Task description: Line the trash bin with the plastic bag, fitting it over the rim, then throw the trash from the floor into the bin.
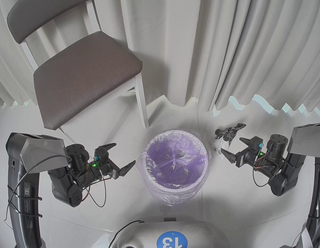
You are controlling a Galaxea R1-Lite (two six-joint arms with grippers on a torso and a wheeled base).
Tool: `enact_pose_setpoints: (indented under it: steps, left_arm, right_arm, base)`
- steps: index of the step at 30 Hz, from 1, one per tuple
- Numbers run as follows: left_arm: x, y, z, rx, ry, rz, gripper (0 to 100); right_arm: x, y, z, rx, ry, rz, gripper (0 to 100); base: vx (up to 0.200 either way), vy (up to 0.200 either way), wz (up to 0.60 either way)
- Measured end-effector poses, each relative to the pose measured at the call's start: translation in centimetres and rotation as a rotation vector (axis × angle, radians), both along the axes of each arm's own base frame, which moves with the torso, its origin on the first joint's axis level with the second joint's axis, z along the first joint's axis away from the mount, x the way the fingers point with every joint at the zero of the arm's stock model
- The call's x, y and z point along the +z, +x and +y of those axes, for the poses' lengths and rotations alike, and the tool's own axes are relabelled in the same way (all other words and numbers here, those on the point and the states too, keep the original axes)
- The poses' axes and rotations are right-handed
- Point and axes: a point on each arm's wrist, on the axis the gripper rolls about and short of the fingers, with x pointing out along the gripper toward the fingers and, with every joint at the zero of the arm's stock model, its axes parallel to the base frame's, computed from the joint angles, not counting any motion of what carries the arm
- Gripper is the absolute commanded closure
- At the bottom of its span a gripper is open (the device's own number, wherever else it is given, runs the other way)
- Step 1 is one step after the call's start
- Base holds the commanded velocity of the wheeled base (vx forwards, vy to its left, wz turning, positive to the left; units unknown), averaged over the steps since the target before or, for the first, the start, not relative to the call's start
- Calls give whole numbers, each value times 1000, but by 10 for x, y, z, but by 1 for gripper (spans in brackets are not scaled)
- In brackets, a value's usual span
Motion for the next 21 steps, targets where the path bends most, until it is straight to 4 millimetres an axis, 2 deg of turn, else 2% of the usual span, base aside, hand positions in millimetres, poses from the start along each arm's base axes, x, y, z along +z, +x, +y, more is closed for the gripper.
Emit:
enact_pose_setpoints:
  steps: [4, 10, 21]
  left_arm:
    - [4, 1, -12, -3, -19, -9, 0]
    - [14, -1, -23, 34, -41, -24, 0]
    - [38, -8, -24, 195, -90, -48, 0]
  right_arm:
    - [20, -10, -3, -87, 26, -27, 0]
    - [46, -37, -10, -207, 30, -57, 0]
    - [86, -72, -15, -307, -7, -172, 0]
  base:
    - [0, 0, 0]
    - [0, 0, 0]
    - [0, 0, 0]
